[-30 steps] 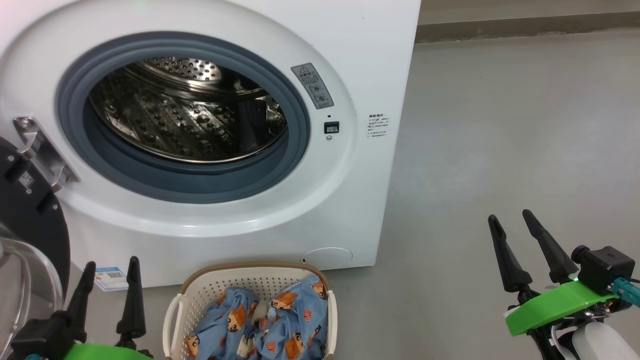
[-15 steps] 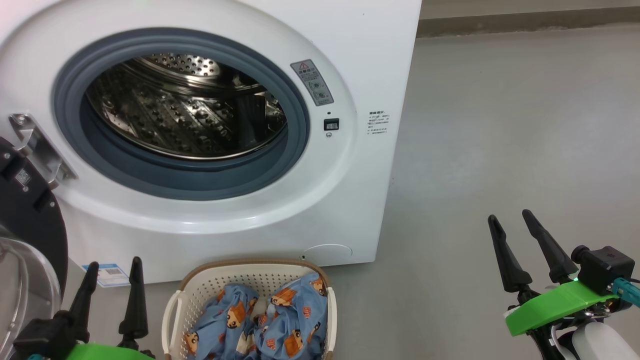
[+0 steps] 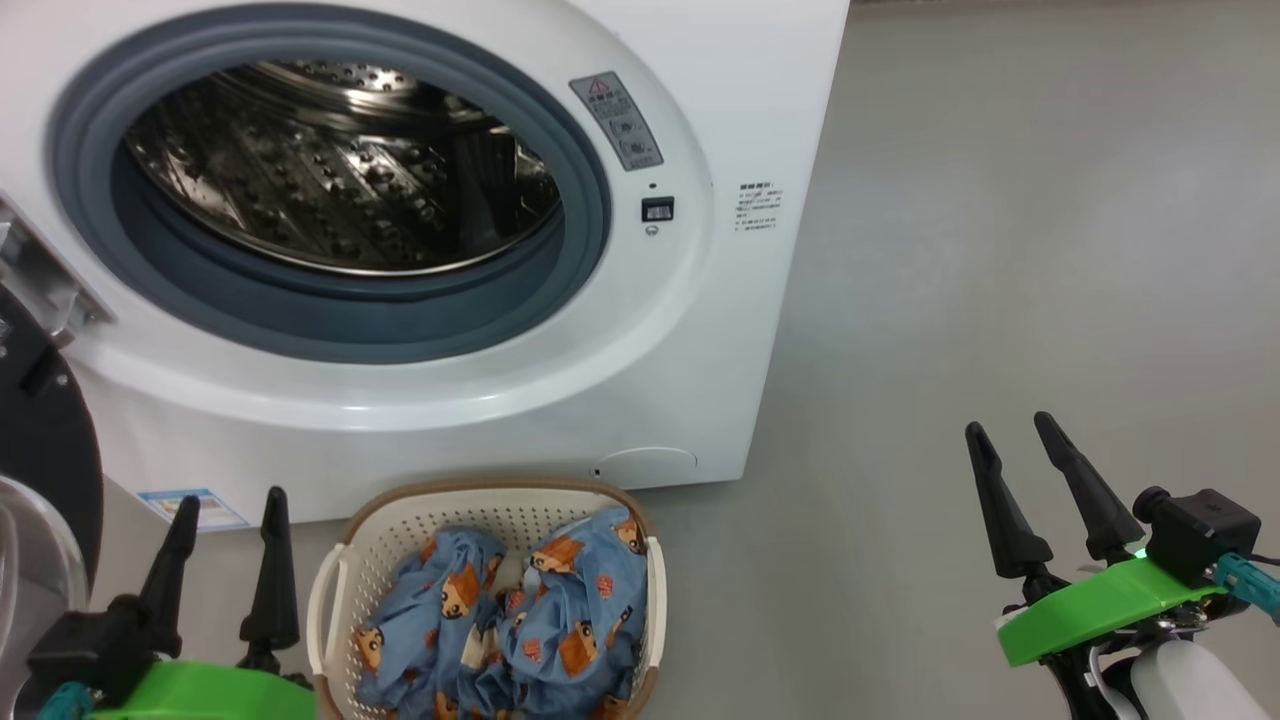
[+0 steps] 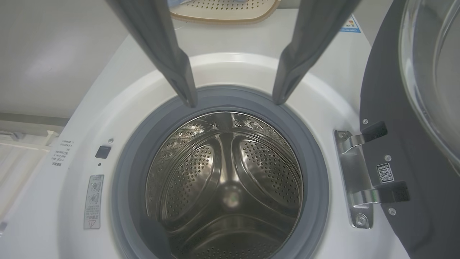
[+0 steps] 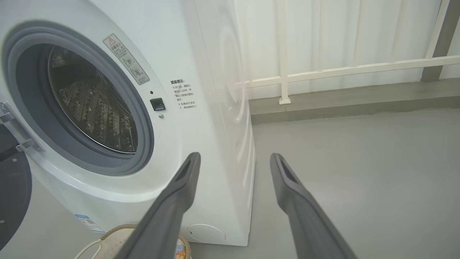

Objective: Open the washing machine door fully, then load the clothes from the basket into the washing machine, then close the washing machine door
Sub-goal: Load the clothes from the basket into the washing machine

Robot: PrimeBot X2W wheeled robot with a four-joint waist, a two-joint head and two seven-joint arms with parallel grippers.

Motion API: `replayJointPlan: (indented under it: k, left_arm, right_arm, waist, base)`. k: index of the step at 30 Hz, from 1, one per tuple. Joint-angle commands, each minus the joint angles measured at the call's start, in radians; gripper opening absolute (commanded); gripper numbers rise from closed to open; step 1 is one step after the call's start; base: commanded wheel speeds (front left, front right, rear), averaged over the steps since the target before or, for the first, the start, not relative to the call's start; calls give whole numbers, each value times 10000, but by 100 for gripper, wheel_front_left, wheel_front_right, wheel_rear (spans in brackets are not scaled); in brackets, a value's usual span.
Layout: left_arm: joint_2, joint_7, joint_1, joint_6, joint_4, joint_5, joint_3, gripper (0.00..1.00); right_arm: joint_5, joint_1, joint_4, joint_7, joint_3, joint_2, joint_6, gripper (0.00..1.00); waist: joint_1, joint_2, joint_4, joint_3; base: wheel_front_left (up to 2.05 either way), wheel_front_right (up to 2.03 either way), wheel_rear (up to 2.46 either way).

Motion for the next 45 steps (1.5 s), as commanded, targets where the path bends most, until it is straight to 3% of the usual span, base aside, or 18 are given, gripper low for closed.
replayJointPlan:
  k: [1,24,45]
  left_arm:
    - [283,-56,-453,-47,-155,35,337,100]
    - [742,326,-2001,-292,877,39,-203,100]
    - [1226,556,-3622,-568,3627,-169,-1369,100]
  right_arm:
    - [-157,-351,-276,-124,82,-98,75,100]
    - [-570,-1235,-456,-124,-350,850,75,100]
    - [-685,-2149,-372,-124,-290,1518,75,100]
  waist:
    - [0,0,-63,268]
    - [0,0,-605,2670]
    - [0,0,-1231,4785]
  base:
    - [0,0,0]
    - [0,0,0]
    - [0,0,0]
